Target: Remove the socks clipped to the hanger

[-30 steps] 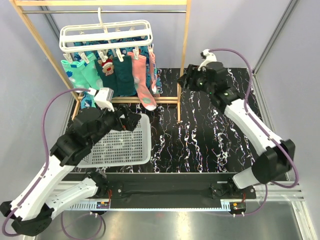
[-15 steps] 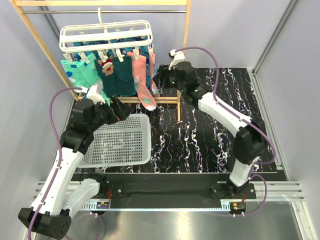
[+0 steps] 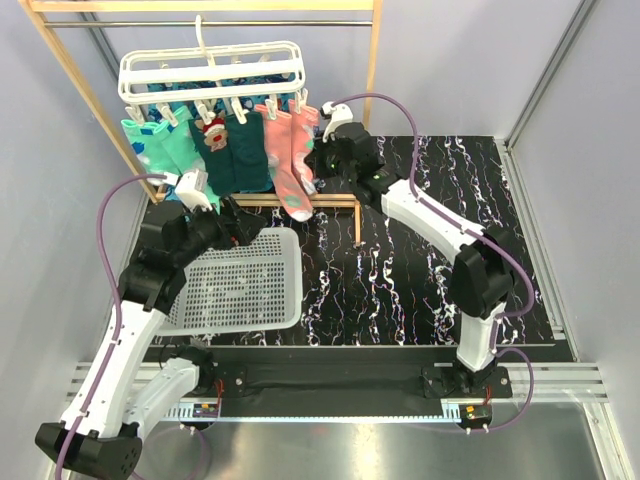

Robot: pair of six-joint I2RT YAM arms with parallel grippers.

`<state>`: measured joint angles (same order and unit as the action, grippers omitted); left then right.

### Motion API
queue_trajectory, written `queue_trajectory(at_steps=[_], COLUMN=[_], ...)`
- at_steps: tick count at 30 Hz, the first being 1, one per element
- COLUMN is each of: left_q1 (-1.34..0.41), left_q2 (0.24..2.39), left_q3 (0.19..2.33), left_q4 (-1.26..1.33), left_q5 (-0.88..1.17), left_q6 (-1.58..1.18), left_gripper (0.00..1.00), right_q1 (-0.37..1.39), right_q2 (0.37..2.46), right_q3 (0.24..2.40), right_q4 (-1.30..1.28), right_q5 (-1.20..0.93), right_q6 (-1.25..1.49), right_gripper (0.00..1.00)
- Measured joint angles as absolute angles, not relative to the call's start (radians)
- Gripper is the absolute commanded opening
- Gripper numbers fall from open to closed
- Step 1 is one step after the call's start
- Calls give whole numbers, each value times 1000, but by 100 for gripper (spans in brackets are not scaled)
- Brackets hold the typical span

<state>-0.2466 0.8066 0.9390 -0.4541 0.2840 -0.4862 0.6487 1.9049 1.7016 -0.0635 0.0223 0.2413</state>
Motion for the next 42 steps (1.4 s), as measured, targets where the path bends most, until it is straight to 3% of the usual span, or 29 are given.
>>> queue_trajectory(at_steps=[7, 16, 24, 31, 34, 38, 39, 41, 42], left_q1=[-260, -377, -465, -513, -526, -537, -538, -541, -542], left_q2=[852, 1006, 1048, 1131, 1152, 1155, 1155, 1155, 1155], left_q3=[942, 1037, 1068, 1086, 1086, 1086, 1086, 1086, 1086], left_q4=[-378, -297, -157, -93, -85, -65, -56, -43, -35], left_q5=[304, 327, 316, 266, 231, 208, 209, 213, 215], left_q6=[-488, -450, -432, -425, -419, -414, -411, -407, -405], left_gripper=[79, 91, 96, 91, 82, 40, 22, 1, 0], right_q1=[654, 654, 654, 655, 655, 655, 655, 655, 655], right_q2=[1776, 1572, 1551, 1551, 1551, 1551, 1551, 1551, 1551], right_q3=[1701, 1683, 1640, 1562, 1549, 1534, 1531, 1530, 1530], right_q4=[-211, -232, -220, -173, -143, -111, -103, -100, -100], right_q5=[-34, -161, -249, -307, -319, -337, -341, -343, -343], right_q6=[294, 415, 531, 638, 671, 703, 709, 717, 720], right_gripper=[0, 0, 0, 0, 0, 4, 5, 18, 26])
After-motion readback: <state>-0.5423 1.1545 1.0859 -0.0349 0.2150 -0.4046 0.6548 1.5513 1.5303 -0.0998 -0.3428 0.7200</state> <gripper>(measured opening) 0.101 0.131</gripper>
